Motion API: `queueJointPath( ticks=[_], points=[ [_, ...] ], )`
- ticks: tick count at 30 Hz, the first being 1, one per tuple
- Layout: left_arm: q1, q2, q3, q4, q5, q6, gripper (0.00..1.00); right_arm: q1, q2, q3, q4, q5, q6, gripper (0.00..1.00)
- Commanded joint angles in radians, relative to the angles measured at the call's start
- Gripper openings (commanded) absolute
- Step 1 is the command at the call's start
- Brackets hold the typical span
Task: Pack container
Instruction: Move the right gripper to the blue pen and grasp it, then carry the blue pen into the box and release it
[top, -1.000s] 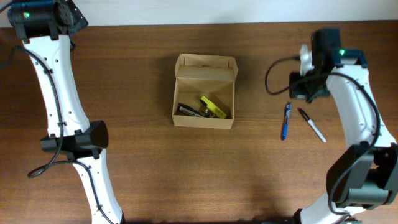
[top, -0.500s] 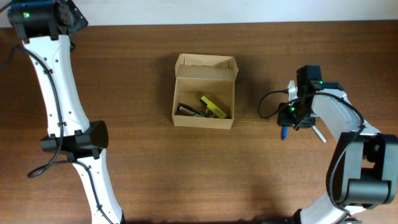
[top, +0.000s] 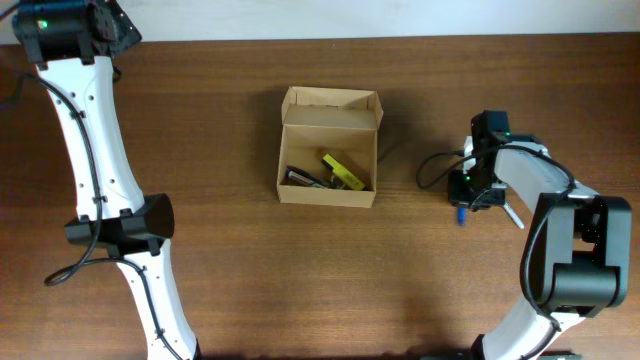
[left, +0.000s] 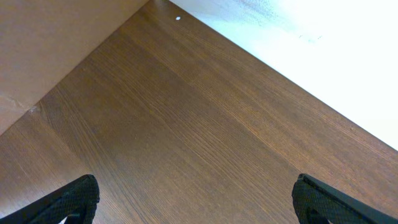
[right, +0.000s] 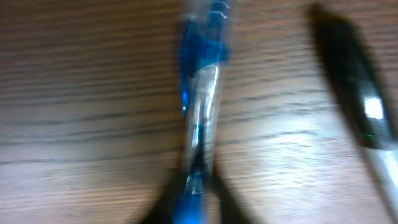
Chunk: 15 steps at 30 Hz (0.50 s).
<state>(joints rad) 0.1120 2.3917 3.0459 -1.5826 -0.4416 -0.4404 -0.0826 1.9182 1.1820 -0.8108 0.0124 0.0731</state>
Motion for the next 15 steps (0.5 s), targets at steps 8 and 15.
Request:
queueJointPath(
  ticks=[8, 15],
  points=[
    [0.007, -0.034, -0.005, -0.002, 0.000, 0.009, 1.00, 0.018, 0.025, 0.115, -0.080, -0.167, -0.071, 0.04],
    [0.007, -0.034, -0.005, -0.002, 0.000, 0.009, 1.00, 0.111, -0.079, 0.519, -0.360, -0.166, -0.215, 0.04]
  ],
)
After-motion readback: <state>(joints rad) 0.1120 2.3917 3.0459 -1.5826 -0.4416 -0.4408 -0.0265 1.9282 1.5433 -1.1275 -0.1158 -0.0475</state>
